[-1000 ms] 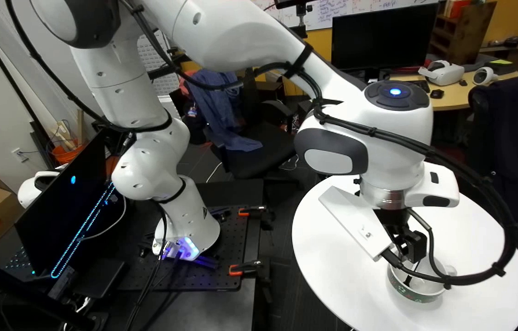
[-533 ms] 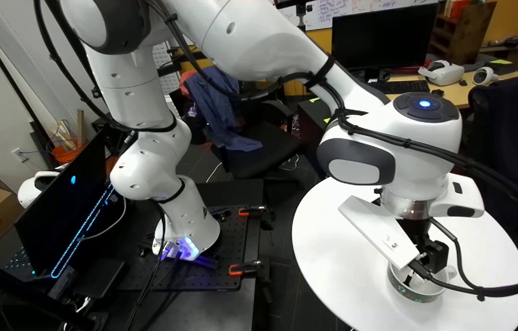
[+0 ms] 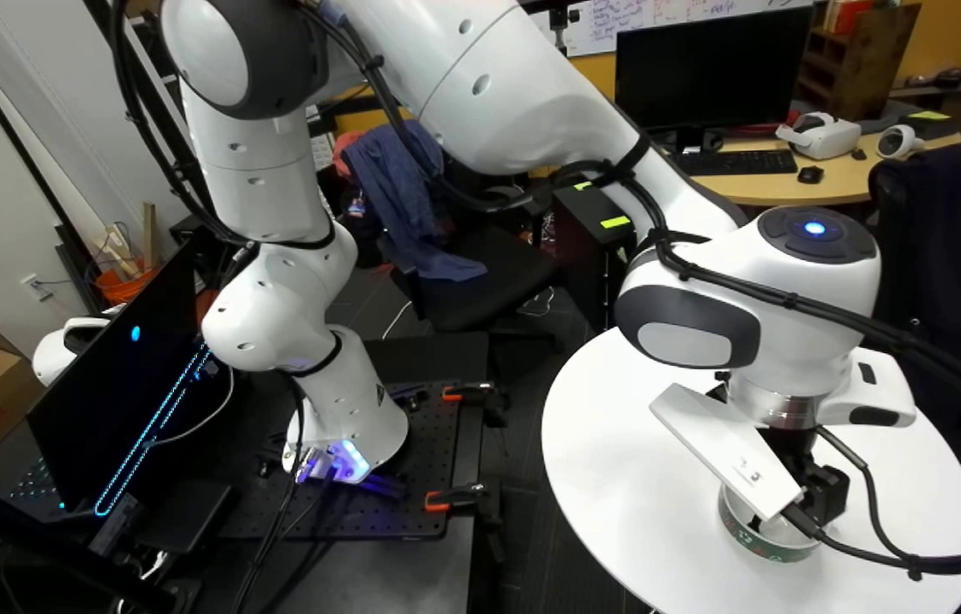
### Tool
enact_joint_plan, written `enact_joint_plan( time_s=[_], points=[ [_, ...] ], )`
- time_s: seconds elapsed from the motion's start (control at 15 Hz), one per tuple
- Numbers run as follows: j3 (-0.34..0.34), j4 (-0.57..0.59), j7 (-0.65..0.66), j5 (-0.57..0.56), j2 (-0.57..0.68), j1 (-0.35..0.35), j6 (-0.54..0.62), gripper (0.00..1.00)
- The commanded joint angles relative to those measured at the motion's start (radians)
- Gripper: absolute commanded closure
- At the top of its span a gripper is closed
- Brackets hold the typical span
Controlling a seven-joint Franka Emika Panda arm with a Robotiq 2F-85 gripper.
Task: Take the black marker out of the mug
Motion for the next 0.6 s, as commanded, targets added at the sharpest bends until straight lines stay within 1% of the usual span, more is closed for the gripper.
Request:
enact_joint_plan(
  time_s=[0.0,0.2,0.53],
  points=[
    [0.028,0.000,0.012,-0.015,-0.003,-0.028,-0.002,0.00],
    [0.029,0.003,0.014,-0.014,0.003,-0.028,0.007,0.00],
    [0.064,0.012,-0.010,0.015,0.023,-0.047,0.031,0.00]
  ],
)
